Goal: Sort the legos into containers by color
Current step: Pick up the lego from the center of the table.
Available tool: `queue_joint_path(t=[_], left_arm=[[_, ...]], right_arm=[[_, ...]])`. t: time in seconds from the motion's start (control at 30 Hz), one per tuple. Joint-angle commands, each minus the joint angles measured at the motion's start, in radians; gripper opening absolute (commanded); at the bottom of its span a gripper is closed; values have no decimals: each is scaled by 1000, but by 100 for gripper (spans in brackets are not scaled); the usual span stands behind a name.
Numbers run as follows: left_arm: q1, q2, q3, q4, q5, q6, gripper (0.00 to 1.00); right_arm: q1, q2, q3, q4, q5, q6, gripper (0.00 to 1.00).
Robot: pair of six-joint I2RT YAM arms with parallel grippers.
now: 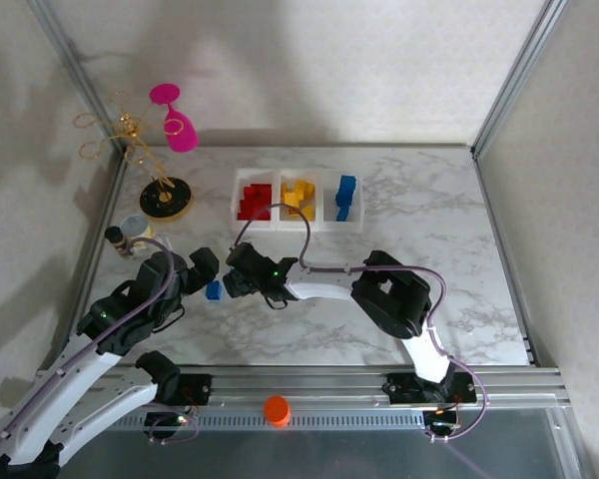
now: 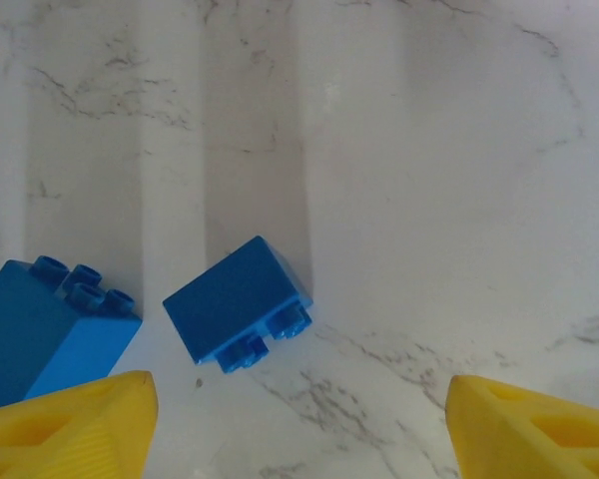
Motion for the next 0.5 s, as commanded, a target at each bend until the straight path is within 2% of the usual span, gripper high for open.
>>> queue_joint_path(t=[0.0, 0.2, 0.47], left_arm=[[9, -2, -7, -42, -34, -17, 100], [9, 9, -11, -30, -37, -14, 100], [9, 15, -13, -22, -39, -11, 100]], right_arm=[[5, 53, 69, -3, 7, -84, 76], [-5, 103, 112, -14, 36, -135, 73], [-22, 139, 163, -22, 41, -169, 60]])
